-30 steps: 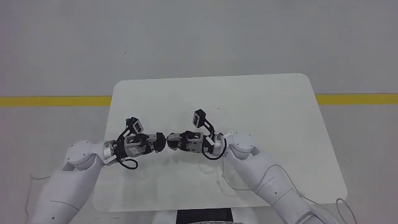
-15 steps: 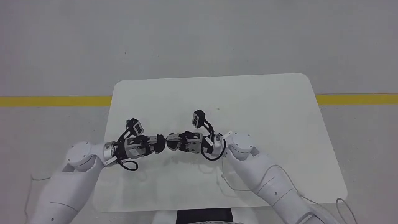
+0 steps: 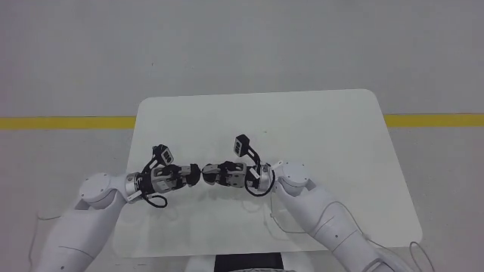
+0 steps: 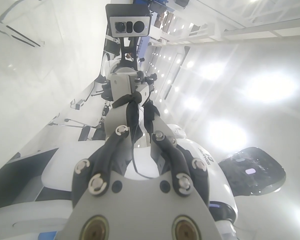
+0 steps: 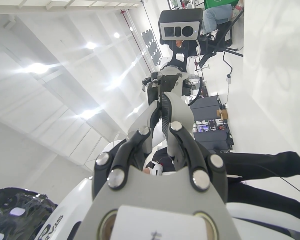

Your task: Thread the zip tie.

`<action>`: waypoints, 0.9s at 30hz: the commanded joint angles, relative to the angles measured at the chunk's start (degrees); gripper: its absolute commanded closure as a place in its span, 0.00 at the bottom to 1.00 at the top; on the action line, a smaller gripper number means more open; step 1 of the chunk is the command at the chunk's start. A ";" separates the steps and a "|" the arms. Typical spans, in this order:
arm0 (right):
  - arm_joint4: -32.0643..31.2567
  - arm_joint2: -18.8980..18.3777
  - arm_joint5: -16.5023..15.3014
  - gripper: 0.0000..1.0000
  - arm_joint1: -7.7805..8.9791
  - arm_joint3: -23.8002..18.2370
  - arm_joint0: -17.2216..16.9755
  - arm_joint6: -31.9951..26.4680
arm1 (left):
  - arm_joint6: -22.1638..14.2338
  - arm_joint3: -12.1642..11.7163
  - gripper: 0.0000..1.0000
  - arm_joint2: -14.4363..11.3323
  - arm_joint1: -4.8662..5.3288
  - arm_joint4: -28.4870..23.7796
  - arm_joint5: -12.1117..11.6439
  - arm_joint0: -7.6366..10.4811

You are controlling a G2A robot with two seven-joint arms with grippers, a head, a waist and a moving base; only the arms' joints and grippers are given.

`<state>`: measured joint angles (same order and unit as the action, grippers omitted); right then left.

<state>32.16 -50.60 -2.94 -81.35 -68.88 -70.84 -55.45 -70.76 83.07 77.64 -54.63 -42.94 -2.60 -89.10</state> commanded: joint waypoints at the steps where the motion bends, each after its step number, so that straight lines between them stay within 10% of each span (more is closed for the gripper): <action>1: 0.02 0.09 -0.03 1.00 0.04 -0.14 -0.04 -0.07 | 0.02 0.09 0.92 -0.03 0.06 -0.01 0.04 -0.09; 27: 0.74 1.65 -0.76 1.00 0.18 0.23 0.47 -0.26 | 0.03 -0.12 1.00 -0.53 0.66 -0.24 -0.65 -0.40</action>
<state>32.81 -48.97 -3.69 -81.17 -68.68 -70.38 -55.68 -70.74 82.97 77.12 -53.99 -43.17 -3.21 -89.50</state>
